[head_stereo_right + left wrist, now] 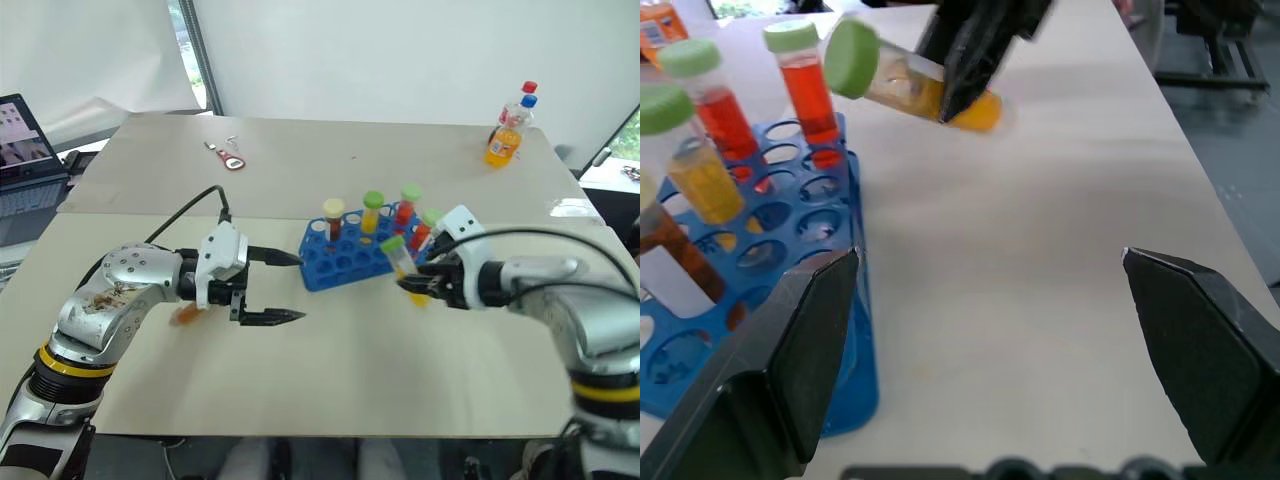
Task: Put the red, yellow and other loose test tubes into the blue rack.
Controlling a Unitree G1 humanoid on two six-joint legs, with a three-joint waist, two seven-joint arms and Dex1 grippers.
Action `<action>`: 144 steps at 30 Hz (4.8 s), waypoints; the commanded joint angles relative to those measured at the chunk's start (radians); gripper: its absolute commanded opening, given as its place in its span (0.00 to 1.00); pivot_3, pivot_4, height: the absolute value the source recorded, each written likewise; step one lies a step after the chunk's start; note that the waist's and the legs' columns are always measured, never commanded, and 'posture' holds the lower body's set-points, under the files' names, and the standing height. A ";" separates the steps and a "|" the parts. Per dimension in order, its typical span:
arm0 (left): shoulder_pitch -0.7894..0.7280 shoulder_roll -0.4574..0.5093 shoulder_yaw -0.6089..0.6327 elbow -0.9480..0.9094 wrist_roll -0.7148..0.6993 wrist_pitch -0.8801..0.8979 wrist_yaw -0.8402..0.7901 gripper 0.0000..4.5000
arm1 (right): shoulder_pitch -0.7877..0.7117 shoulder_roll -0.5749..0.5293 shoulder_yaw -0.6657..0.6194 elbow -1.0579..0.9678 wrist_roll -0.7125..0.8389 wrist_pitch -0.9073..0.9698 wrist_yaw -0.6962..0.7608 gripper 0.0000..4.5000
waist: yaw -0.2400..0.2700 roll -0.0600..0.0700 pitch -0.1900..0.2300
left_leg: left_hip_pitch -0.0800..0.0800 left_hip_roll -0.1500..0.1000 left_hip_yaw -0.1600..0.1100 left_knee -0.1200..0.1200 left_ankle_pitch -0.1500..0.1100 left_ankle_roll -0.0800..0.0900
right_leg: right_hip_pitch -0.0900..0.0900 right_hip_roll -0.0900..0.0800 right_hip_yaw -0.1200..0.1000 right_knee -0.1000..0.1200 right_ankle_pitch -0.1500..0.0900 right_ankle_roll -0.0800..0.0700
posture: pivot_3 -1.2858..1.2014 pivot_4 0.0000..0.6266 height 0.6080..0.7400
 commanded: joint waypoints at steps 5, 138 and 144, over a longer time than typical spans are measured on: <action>0.002 -0.005 0.055 0.006 -0.041 0.016 0.031 1.00 | 0.052 0.242 0.040 -0.111 -0.141 -0.354 -0.227 0.22 | -0.002 0.000 0.000 | 0.002 0.000 0.000 0.001 0.000 0.000 | 0.000 0.002 0.003 0.002 0.000 0.000 | 0.52 0.24 1.00; -0.359 -0.520 0.061 0.665 0.118 -0.308 0.140 0.19 | 0.409 -0.028 -0.111 -0.459 0.183 -0.249 -0.355 0.90 | 0.001 -0.004 0.002 | -0.005 -0.015 -0.035 0.008 0.004 0.003 | 0.006 0.011 0.011 0.004 0.000 0.000 | 0.52 0.24 1.00; -0.409 -0.556 0.036 0.891 0.180 -0.502 0.090 0.19 | 0.440 -0.046 -0.159 -0.474 0.221 -0.196 -0.404 0.90 | 0.001 -0.004 0.002 | 0.002 -0.021 -0.045 0.004 0.005 0.003 | 0.015 0.011 0.012 -0.001 0.000 0.000 | 0.52 0.24 1.00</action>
